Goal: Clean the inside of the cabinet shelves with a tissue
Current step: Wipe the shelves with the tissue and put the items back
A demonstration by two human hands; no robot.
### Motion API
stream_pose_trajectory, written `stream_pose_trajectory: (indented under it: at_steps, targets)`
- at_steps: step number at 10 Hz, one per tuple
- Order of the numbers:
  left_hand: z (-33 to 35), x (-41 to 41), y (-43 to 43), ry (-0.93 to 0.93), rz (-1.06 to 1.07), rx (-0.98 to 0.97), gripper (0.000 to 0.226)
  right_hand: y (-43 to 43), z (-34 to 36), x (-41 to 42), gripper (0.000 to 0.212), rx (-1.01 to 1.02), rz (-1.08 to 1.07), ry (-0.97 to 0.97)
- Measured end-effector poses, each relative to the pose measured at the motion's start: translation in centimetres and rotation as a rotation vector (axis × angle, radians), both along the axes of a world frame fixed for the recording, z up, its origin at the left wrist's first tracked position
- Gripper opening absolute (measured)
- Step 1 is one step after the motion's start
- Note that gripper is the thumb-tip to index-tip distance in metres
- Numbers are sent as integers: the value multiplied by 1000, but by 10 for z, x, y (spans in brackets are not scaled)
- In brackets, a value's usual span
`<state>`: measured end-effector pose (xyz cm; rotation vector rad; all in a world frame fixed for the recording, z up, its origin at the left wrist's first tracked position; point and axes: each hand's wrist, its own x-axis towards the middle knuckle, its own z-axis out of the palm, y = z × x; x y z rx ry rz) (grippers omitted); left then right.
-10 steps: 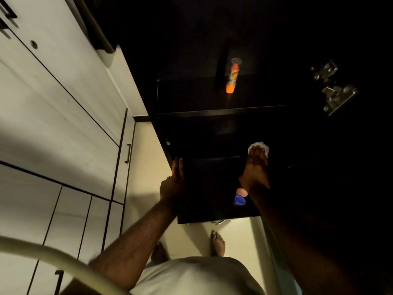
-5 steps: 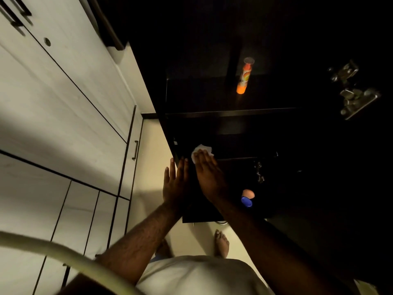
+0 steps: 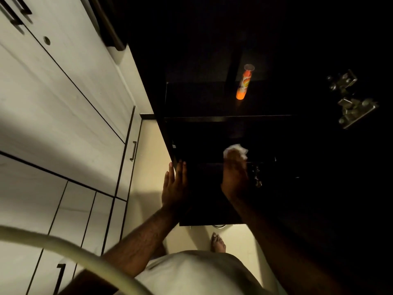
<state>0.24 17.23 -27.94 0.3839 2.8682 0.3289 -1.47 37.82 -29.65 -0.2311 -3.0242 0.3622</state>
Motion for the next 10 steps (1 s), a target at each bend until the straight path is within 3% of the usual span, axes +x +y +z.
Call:
stream_pose_trajectory:
  at_steps: [1, 2, 3, 4, 5, 6, 8, 9, 10]
  targets:
    - [7, -2, -8, 1, -38, -11, 94, -70, 8, -18, 49, -75, 154, -18]
    - [12, -2, -24, 43, -96, -13, 85, -101, 25, -40, 47, -241, 338, -154]
    - [21, 0, -28, 40, -188, -39, 85, -87, 34, -43, 54, -236, 417, -134]
    - [24, 0, -27, 113, -192, -16, 86, -50, 24, -36, 67, -101, 432, -71]
    - [10, 1, -26, 151, -174, 8, 97, 4, 12, -30, 57, -76, 173, -11]
    - [9, 6, -21, 162, -145, 46, 97, 54, 10, -26, 56, 31, -72, -73]
    - [4, 12, -21, 117, -98, 7, 88, 44, 16, -50, 90, 126, -254, -198]
    - [-3, 10, -25, 111, -89, -17, 91, -7, 16, -59, 69, -8, -214, -238]
    - [-4, 9, -26, 98, -100, -42, 91, -30, -60, -81, 56, 93, -28, -227]
